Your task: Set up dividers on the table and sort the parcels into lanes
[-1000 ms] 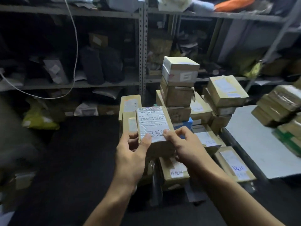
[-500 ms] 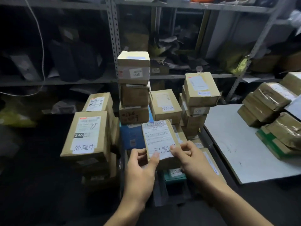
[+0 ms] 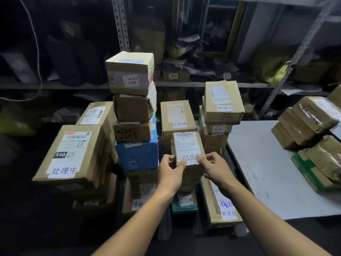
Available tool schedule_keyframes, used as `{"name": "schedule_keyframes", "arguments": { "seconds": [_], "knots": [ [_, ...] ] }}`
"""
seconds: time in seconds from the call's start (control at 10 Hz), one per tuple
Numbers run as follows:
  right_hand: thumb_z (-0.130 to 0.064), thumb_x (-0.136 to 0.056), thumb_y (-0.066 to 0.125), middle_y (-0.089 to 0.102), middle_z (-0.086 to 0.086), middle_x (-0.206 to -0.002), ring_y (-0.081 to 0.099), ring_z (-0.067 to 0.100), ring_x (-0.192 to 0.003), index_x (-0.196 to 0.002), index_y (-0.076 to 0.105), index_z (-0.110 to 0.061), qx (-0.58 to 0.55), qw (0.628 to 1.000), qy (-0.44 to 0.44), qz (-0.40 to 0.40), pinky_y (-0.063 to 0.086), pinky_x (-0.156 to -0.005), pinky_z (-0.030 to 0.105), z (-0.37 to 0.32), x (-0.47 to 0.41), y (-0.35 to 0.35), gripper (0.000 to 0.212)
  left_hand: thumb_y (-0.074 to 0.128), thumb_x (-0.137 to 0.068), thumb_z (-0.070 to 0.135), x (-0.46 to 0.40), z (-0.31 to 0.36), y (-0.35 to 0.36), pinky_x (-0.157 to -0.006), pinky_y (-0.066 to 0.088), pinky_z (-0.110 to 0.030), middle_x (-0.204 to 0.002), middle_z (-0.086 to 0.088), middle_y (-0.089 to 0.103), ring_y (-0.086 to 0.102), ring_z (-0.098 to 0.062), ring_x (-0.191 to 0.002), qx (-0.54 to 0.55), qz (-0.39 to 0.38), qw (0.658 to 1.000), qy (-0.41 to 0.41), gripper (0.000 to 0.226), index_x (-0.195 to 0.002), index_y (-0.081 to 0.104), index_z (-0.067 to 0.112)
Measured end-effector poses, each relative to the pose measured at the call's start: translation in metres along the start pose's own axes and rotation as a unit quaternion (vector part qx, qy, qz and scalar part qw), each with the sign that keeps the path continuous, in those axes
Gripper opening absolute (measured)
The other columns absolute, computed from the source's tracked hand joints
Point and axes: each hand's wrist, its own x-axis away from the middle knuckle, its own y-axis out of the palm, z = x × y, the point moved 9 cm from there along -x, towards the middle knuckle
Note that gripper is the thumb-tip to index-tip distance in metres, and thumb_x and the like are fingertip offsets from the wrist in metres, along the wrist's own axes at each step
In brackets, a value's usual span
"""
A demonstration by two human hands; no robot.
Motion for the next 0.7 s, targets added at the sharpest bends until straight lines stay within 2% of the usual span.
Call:
{"name": "schedule_keyframes", "arguments": {
  "seconds": [0.1,0.2,0.4,0.5,0.6,0.7],
  "knots": [
    [-0.043,-0.092,0.063,0.069,-0.003,-0.100,0.065,0.008,-0.088,-0.101,0.059,-0.017,0.038,0.999,-0.008,-0.002,0.047,-0.059,0.020,0.004,-0.013,0.001,0.028,0.069,-0.089,0.033,-0.011,-0.011,0.005,-0.084,0.058,-0.043,-0.100,0.007,0.069,0.066,-0.010,-0.093,-0.015,0.012,1.000,-0.005,0.016,-0.097,0.058,0.026],
    [-0.045,-0.093,0.062,0.066,-0.005,-0.102,0.063,0.006,-0.090,-0.105,0.058,-0.018,0.073,0.997,-0.010,-0.004,0.047,-0.060,0.020,0.007,-0.021,0.004,0.030,0.068,-0.089,0.033,-0.021,-0.023,0.008,-0.082,0.059,-0.039,-0.103,0.008,0.069,0.065,-0.007,-0.093,-0.027,0.016,0.999,-0.007,0.015,-0.099,0.058,0.027],
    [-0.046,-0.095,0.058,0.065,0.000,-0.116,0.062,0.012,-0.099,-0.117,0.054,-0.016,0.118,0.993,-0.007,-0.017,0.053,-0.073,0.027,0.012,-0.034,0.010,0.038,0.070,-0.088,0.038,-0.035,-0.030,0.012,-0.068,0.045,-0.014,-0.105,0.017,0.064,0.057,0.007,-0.092,-0.052,0.017,0.999,0.007,0.028,-0.111,0.057,0.029],
    [-0.049,-0.095,0.056,0.064,0.003,-0.124,0.062,0.017,-0.108,-0.125,0.053,-0.014,0.125,0.992,-0.009,-0.026,0.055,-0.085,0.035,0.012,-0.037,0.011,0.046,0.071,-0.086,0.041,-0.034,-0.026,0.011,-0.067,0.039,-0.010,-0.099,0.023,0.058,0.053,0.011,-0.089,-0.061,0.027,0.998,0.020,0.033,-0.112,0.054,0.033],
    [-0.054,-0.095,0.053,0.060,0.005,-0.135,0.059,0.021,-0.118,-0.139,0.046,-0.013,0.140,0.989,0.002,-0.051,0.053,-0.095,0.040,0.016,-0.036,0.015,0.060,0.072,-0.084,0.044,-0.032,-0.027,0.008,-0.078,0.041,-0.016,-0.108,0.021,0.053,0.054,0.002,-0.100,-0.054,0.035,0.998,0.028,0.044,-0.120,0.048,0.034],
    [-0.052,-0.096,0.051,0.049,0.009,-0.148,0.050,0.025,-0.132,-0.150,0.034,-0.015,0.189,0.981,-0.031,-0.018,0.045,-0.105,0.041,-0.001,-0.032,0.004,0.068,0.070,-0.085,0.045,-0.027,-0.019,-0.005,-0.089,0.039,-0.022,-0.124,0.014,0.050,0.050,-0.004,-0.115,-0.052,0.057,0.996,0.048,0.058,-0.135,0.045,0.027]
  ]
}}
